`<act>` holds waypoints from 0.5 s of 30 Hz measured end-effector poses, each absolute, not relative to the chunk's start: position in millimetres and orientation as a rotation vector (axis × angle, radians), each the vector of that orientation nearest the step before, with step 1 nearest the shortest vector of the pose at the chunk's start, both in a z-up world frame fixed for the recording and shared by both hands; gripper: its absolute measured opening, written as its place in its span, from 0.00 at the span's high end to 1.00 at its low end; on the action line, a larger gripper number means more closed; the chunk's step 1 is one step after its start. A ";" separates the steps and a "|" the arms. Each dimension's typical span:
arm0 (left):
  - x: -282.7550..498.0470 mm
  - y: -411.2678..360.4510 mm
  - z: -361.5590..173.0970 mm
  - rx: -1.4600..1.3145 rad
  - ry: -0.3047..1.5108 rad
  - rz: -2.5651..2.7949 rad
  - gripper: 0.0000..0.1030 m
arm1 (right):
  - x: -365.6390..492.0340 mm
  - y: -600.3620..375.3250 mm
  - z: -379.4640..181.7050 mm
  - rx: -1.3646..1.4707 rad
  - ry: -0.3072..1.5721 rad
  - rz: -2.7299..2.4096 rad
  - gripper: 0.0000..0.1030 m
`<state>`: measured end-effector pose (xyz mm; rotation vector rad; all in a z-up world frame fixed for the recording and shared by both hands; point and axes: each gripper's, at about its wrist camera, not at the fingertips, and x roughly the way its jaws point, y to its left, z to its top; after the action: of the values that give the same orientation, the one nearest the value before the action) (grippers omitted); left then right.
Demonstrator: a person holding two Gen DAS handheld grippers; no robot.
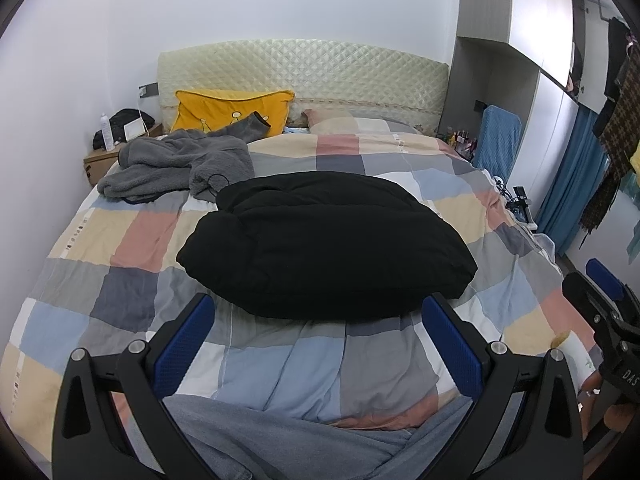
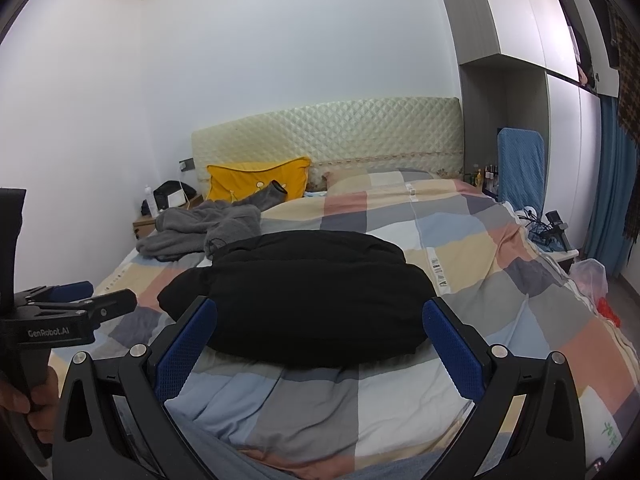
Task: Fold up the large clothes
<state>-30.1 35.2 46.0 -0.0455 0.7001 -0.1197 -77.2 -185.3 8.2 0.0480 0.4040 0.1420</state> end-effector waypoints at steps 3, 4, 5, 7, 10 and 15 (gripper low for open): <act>-28.8 36.6 45.8 -0.042 0.699 -0.117 0.00 | -76.8 -184.6 8.3 0.048 0.403 0.142 0.00; -28.7 36.3 45.6 -0.040 0.700 -0.117 0.00 | -77.0 -185.0 8.3 0.048 0.403 0.142 0.00; -29.0 36.5 45.9 -0.038 0.700 -0.119 0.00 | -76.8 -184.8 8.2 0.049 0.403 0.143 0.00; -28.6 35.6 45.7 -0.042 0.700 -0.117 0.00 | -77.1 -184.5 8.4 0.049 0.402 0.142 0.00; -28.7 35.2 45.4 -0.041 0.701 -0.121 0.00 | -77.1 -184.8 8.4 0.048 0.403 0.143 0.00; -28.7 34.9 45.5 -0.041 0.700 -0.120 0.00 | -77.9 -184.0 9.1 0.050 0.401 0.139 0.00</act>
<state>-28.7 34.9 45.5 -0.0407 0.7000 -0.1201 -77.9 -184.0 9.1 0.0499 0.4010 0.1388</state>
